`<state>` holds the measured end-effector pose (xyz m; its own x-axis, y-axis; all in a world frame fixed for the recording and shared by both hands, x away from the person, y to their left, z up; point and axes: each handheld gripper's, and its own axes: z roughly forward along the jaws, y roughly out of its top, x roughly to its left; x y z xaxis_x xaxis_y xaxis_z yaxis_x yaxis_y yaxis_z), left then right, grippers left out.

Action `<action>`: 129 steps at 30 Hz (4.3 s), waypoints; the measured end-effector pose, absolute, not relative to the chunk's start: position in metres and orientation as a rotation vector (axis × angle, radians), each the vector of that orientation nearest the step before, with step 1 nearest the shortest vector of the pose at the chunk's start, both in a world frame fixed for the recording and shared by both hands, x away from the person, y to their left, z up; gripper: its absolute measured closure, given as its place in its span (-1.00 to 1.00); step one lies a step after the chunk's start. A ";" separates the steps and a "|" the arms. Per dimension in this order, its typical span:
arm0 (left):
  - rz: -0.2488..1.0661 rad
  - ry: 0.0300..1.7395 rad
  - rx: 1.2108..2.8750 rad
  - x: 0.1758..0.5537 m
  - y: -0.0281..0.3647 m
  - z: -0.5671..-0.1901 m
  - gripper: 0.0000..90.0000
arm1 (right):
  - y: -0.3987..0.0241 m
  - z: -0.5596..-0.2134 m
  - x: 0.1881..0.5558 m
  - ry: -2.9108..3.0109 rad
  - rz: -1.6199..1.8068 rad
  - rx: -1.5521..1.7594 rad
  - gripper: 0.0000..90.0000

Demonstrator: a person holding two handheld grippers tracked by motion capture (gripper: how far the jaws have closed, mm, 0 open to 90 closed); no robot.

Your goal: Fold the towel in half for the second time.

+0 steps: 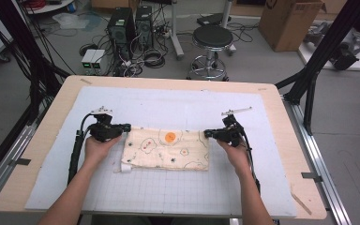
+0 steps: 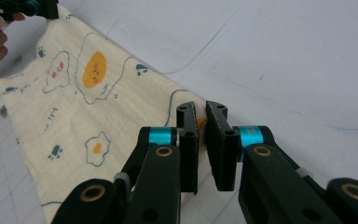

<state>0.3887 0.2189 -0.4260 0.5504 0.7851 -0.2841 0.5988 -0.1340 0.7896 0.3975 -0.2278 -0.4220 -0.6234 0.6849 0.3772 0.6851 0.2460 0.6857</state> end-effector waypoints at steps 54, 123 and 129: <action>0.237 0.947 1.858 0.332 0.233 -0.422 0.84 | -0.233 -0.412 0.343 -2.466 -1.495 -1.136 0.86; 0.113 0.772 2.093 0.306 0.150 -0.430 0.88 | -0.118 -0.417 0.325 -2.659 -1.266 -0.893 0.84; 0.115 0.786 2.126 0.305 0.150 -0.438 0.87 | -0.114 -0.427 0.323 -2.703 -1.201 -0.888 0.84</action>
<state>0.3049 0.1504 -0.4378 0.7988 0.5717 -0.1871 0.4941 -0.4461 0.7462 0.3226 -0.1135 -0.4272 -0.8333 0.4824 0.2700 0.5237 0.5327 0.6648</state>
